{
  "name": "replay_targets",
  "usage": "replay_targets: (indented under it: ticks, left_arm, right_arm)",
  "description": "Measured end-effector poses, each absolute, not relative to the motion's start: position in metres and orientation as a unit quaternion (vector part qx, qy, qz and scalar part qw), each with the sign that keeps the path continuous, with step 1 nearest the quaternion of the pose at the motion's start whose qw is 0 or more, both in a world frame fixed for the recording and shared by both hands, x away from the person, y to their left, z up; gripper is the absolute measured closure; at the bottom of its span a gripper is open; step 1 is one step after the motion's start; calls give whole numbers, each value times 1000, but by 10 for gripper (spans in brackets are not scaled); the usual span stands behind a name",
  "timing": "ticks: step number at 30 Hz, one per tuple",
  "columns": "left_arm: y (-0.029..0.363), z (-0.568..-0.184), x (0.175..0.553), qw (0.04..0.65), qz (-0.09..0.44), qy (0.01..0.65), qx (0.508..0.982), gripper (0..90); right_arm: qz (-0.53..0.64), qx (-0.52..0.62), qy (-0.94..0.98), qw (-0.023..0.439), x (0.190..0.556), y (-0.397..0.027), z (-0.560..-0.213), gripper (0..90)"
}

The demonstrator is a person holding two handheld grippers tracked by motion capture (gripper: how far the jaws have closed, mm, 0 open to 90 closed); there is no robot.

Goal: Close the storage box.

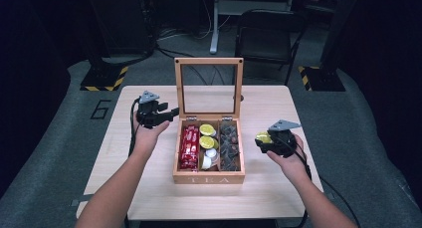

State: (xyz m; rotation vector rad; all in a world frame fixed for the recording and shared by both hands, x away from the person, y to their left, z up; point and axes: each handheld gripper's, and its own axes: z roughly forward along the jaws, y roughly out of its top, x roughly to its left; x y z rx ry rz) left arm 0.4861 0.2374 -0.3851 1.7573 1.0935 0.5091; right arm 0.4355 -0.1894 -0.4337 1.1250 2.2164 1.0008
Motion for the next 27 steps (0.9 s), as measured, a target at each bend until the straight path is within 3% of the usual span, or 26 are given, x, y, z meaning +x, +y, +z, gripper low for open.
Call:
replay_targets:
  ticks: [27]
  left_arm:
    - [237,-390,486,482,207,450,723,434]
  right_arm:
    - [311,495,774,242,443,-239,-480,369]
